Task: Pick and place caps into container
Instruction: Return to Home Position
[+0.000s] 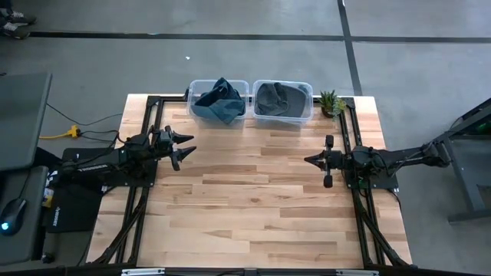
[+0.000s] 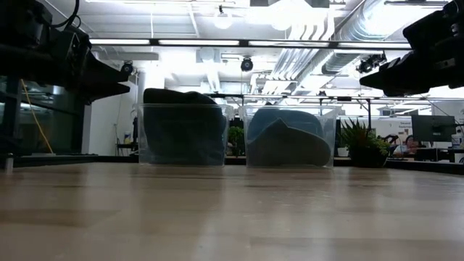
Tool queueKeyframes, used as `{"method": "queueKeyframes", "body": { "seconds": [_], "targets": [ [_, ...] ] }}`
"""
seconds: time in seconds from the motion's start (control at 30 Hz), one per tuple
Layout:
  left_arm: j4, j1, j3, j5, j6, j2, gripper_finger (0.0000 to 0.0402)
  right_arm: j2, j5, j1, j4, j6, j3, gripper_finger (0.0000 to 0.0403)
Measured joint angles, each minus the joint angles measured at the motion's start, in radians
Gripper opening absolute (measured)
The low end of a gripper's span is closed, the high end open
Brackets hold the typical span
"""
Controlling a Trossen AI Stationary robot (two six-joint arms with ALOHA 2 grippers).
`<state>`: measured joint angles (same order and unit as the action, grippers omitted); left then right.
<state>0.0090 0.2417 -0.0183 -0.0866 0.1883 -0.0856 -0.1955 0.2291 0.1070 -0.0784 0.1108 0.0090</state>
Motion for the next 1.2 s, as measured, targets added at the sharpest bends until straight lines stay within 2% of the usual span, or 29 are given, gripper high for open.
{"method": "queueKeyframes", "body": {
  "seconds": [1.2],
  "targets": [
    [-0.002, 0.0, 0.0, 0.0, 0.0, 0.0, 0.0232, 0.0, 0.0, 0.0, 0.0, 0.002, -0.001, 0.0004]
  ]
}}
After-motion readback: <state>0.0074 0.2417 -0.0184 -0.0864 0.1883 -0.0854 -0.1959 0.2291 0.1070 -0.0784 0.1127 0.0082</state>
